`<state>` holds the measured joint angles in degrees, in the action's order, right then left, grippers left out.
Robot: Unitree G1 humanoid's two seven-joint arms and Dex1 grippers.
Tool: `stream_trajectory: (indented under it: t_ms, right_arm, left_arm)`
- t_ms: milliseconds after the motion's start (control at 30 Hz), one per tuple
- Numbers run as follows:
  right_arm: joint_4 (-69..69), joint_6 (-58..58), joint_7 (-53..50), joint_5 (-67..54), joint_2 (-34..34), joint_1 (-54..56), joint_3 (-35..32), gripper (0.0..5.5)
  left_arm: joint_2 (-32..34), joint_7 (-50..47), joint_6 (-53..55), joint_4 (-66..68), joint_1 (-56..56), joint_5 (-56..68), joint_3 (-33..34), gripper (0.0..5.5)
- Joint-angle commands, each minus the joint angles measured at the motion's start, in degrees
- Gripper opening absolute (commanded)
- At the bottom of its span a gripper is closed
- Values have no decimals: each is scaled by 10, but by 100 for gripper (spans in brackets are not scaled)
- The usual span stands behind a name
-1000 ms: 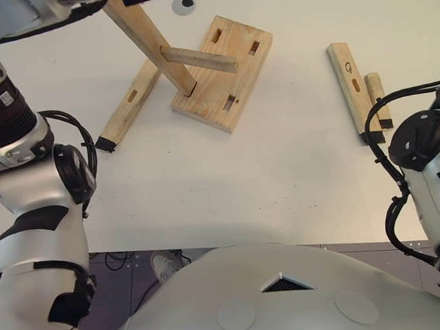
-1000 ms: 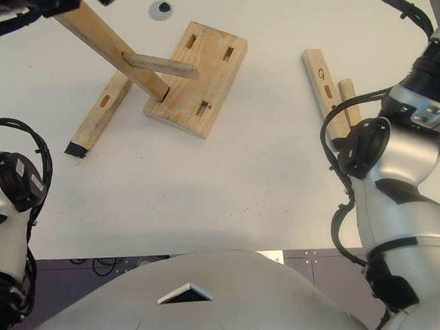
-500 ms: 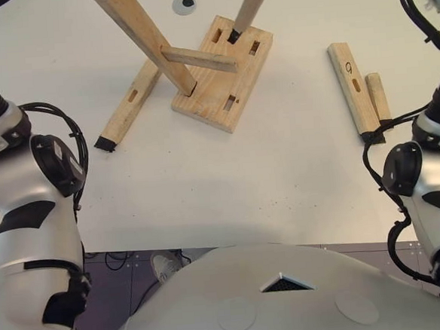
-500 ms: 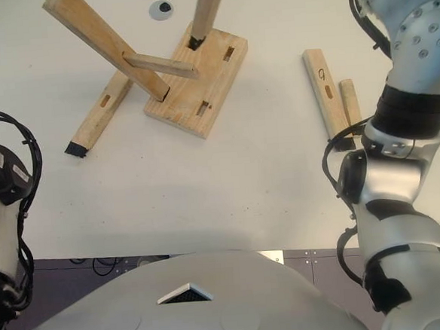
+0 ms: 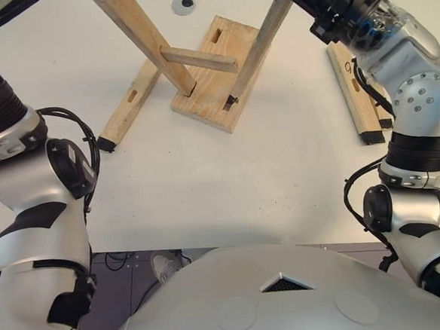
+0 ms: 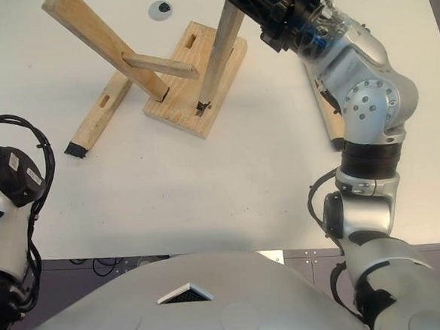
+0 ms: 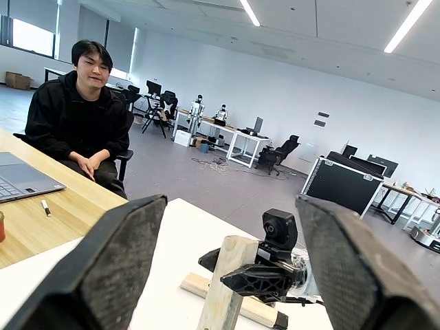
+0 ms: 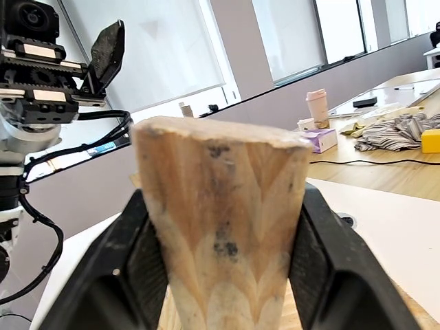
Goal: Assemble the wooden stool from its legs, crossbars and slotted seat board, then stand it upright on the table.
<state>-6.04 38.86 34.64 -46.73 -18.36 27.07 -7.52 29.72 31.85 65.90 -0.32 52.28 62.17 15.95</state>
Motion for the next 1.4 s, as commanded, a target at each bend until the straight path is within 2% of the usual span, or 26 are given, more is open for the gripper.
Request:
stream_trajectory:
  t_ms: [33, 300, 567, 967, 1033, 1133, 1167, 1300, 1400]
  right_arm:
    - [20, -11, -4, 4, 20, -8, -5, 204]
    - [61, -46, 9, 45, 30, -44, 15, 204]
    - [-37, -73, 90, 141, -77, -52, 122, 204]
    - [-61, -55, 137, 176, -136, -35, 174, 204]
    - [-61, -55, 146, 178, -143, -31, 179, 204]
    - [-57, -57, 154, 182, -148, -23, 182, 204]
    - [-56, -58, 155, 186, -148, -21, 182, 204]
    - [-65, -55, 152, 191, -144, -18, 186, 204]
    - [-75, -48, 148, 190, -141, -15, 191, 204]
  left_arm:
    - [2, -6, -4, 6, -5, -6, 6, 344]
    - [-9, -5, -13, -6, -32, -9, 4, 344]
    - [-5, -25, -3, -9, -19, 1, 6, 344]
    - [5, -24, -11, -42, -61, -8, 7, 344]
    - [38, -4, -16, -67, -70, -45, -29, 344]
    - [147, 87, -66, -139, -93, -147, -139, 344]
    - [169, 96, -73, -157, -89, -176, -169, 326]
    - [168, 56, -82, -192, -85, -250, -214, 267]
    - [142, 6, -97, -228, -114, -303, -244, 220]
